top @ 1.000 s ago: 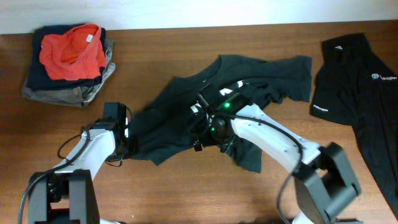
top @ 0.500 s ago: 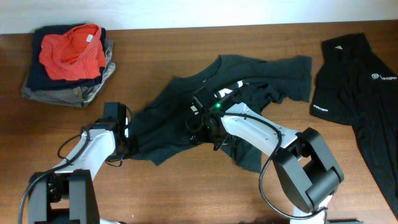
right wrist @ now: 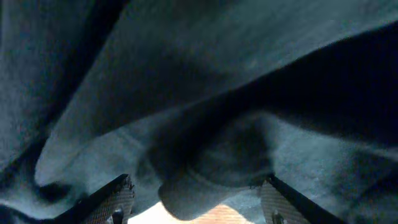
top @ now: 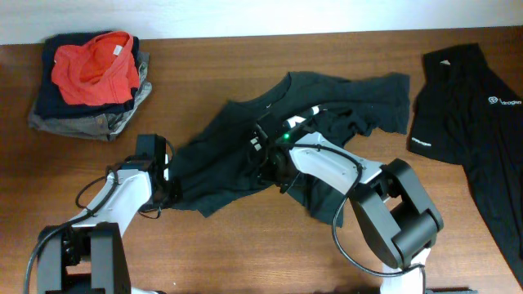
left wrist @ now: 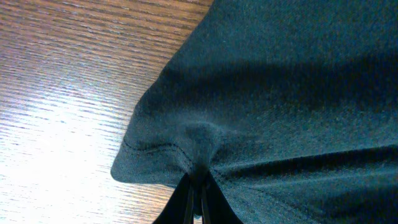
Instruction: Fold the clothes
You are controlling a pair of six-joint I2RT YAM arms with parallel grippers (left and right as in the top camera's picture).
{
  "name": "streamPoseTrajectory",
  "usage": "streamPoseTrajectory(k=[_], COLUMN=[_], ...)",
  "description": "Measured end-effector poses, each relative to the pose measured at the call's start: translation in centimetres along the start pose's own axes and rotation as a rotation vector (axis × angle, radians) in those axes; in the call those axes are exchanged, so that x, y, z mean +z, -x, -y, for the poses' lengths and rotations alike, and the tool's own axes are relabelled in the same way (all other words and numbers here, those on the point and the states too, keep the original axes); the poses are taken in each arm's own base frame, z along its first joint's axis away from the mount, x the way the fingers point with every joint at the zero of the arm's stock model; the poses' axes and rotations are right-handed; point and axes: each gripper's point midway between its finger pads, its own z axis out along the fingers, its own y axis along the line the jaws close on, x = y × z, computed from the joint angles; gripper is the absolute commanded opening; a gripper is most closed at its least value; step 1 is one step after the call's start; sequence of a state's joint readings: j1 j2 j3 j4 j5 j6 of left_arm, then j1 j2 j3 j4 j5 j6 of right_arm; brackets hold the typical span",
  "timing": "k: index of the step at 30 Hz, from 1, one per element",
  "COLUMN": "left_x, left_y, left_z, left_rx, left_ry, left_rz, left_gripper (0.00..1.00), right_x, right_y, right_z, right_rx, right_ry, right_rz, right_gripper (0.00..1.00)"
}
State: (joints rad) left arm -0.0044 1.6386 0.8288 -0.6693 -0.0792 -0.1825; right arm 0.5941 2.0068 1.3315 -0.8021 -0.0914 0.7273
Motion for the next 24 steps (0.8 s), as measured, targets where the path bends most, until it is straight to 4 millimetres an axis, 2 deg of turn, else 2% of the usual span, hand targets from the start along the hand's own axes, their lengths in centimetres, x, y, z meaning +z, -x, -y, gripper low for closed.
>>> streamPoseTrajectory(k=[4, 7, 12, 15, 19, 24], left_x=[0.0, 0.0, 0.0, 0.0, -0.1, -0.3], left_y=[0.0, 0.0, 0.0, 0.0, -0.1, -1.1], left_z=[0.0, 0.0, 0.0, 0.0, -0.1, -0.6], left_rx=[0.000, 0.000, 0.000, 0.000, 0.000, 0.006], left_ry=[0.000, 0.000, 0.000, 0.000, 0.003, 0.033], left_rz=[0.000, 0.000, 0.000, 0.001, -0.007, -0.077], left_gripper=[0.06, 0.06, 0.03, 0.01, 0.00, 0.01], right_x=[0.0, 0.0, 0.1, 0.1, 0.1, -0.3], right_y=[0.2, 0.3, 0.3, 0.2, -0.2, -1.4], right_z=[0.3, 0.5, 0.6, 0.7, 1.3, 2.5], right_rx=[0.013, 0.017, 0.016, 0.023, 0.022, 0.030], right_ry=[-0.003, -0.006, -0.013, -0.019, -0.038, -0.088], right_rz=[-0.003, -0.001, 0.001, -0.003, -0.022, -0.065], right_gripper=[0.59, 0.42, 0.31, 0.13, 0.04, 0.04])
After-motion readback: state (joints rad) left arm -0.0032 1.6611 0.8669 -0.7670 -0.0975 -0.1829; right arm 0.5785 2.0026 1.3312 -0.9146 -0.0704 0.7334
